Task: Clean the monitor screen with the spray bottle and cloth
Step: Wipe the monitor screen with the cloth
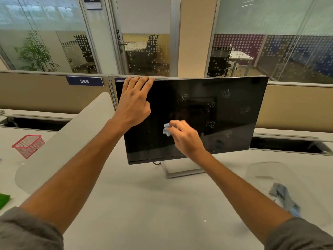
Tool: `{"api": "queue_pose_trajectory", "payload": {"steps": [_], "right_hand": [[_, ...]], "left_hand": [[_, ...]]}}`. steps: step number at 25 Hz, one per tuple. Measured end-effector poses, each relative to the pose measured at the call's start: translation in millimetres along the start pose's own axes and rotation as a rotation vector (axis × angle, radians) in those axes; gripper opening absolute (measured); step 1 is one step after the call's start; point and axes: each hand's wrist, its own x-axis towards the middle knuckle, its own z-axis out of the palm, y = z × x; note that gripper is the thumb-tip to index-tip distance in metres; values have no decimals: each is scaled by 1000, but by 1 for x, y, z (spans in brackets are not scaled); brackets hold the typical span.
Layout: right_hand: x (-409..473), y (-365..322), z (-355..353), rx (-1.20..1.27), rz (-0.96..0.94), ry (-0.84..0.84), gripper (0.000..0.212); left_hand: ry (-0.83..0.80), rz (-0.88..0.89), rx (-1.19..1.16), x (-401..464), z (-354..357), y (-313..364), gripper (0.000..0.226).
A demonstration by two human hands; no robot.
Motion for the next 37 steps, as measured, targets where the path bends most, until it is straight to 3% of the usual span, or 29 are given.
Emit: {"api": "queue_pose_trajectory", "payload": {"steps": [6, 8, 12, 14, 19, 26, 32, 34, 37], "right_hand": [[-75, -5, 24, 28, 35, -407, 30], [-64, -5, 10, 56, 43, -346, 22], [20, 11, -48, -4, 106, 130, 11], [64, 27, -74, -58, 144, 232, 15], [89, 44, -81, -97, 114, 108, 21], [2, 31, -32, -3, 124, -32, 15], [-88, 10, 5, 24, 159, -466, 30], [-77, 11, -4, 48, 142, -417, 24], [-17, 17, -36, 24, 92, -123, 11]], "left_hand": [[-26, -14, 10, 1, -2, 6, 63], [-38, -29, 19, 5, -5, 10, 62], [-114, 14, 39, 23, -9, 16, 59], [-161, 47, 46, 34, -7, 23, 59], [-151, 33, -2, 41, -1, 35, 59], [-202, 31, -113, 44, -4, 27, 63], [-179, -8, -151, 41, -5, 33, 61], [-167, -12, -151, 39, -5, 34, 61], [-145, -29, -126, 38, -1, 36, 62]]}}
